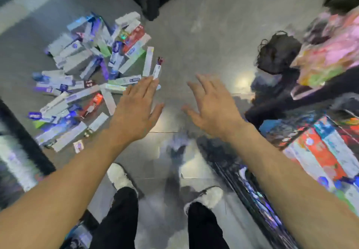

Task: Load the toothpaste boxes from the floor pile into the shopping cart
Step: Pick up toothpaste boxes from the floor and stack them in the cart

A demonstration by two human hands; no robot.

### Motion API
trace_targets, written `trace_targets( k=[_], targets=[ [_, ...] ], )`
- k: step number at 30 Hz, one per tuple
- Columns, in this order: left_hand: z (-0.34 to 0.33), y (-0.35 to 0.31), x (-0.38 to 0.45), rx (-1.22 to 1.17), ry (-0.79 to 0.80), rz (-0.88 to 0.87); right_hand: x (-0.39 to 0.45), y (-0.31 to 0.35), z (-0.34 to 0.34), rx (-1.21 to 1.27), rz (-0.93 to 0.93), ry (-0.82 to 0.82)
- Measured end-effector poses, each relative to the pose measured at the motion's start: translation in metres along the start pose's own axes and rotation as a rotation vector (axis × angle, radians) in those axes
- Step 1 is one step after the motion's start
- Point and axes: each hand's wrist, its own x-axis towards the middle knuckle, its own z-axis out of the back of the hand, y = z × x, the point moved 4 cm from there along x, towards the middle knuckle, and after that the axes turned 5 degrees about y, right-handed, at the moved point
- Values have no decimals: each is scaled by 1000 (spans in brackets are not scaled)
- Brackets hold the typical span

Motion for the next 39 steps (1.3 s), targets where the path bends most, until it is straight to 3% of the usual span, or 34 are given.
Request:
trace_targets(
  k=[10,18,28,35,39],
  targets=[
    [-9,331,-176,-115,36,499,179,261,-119,-115,188,299],
    [-80,448,-264,-239,-2,827,260,394,-226,-215,486,376],
    [-310,528,-252,-460,-156,1021,340,397,-478,-221,646,430],
    [-515,558,-237,-675,-62,1412,393,353,-651,-250,612,455],
    [-559,567,-227,-527,-61,1447,406,341,-690,-264,578,357]
  ],
)
